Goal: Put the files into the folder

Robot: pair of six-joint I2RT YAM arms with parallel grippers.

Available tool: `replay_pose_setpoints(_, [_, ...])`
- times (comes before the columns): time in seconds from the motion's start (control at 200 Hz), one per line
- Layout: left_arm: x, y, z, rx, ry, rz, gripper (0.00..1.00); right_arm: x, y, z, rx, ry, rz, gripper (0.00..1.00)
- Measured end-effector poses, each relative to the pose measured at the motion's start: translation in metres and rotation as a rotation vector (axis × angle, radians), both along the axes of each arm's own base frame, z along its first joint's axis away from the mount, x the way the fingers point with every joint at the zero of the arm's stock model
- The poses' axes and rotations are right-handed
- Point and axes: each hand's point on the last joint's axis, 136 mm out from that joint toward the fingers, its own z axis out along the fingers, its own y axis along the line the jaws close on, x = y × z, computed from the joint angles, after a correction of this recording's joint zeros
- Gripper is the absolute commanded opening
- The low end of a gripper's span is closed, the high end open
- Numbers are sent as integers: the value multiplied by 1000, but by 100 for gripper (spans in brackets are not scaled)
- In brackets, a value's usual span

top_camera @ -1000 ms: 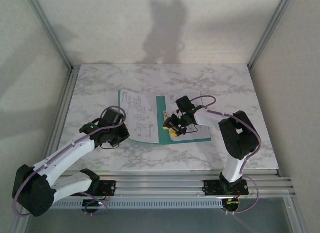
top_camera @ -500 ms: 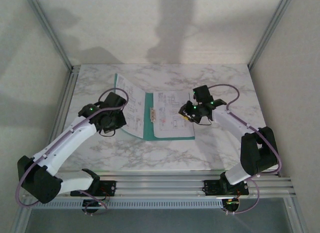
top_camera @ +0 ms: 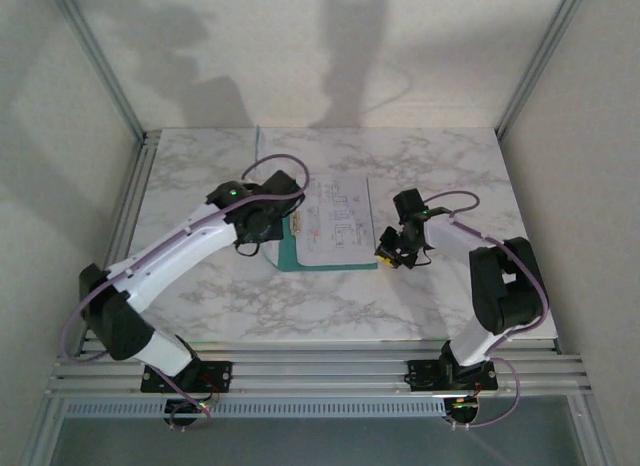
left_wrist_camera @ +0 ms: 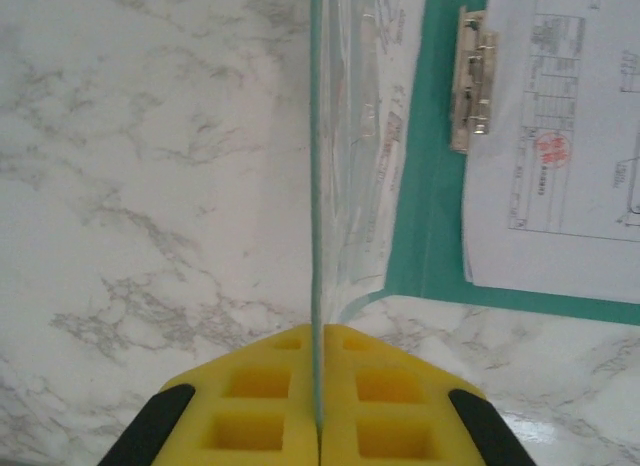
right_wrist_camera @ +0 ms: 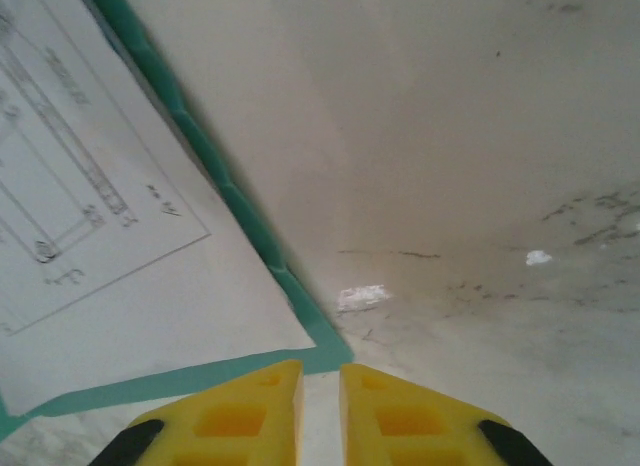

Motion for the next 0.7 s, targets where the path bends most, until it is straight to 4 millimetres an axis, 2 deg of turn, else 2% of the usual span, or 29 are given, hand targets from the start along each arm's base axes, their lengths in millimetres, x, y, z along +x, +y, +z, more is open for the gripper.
replay_pose_setpoints(0.16, [9,-47,5,-14,-27,-68,27,-4,2,-19,2,56,4,12])
replay_pose_setpoints(0.315, [13,-93,5,-88,-44,-128,43,-3,3,-18,11,54,9,12])
replay_pose_setpoints(0.496, [14,-145,0,-266,-32,-188,58,-4,-1,-16,-8,45,16,13])
replay_pose_setpoints(0.601, [19,-178,-2,-395,-25,-238,69,-5,-11,-4,-59,13,2,14])
replay_pose_setpoints(0.701, [20,-203,2,-502,-22,-281,77,-5,-28,25,-122,-73,-31,15])
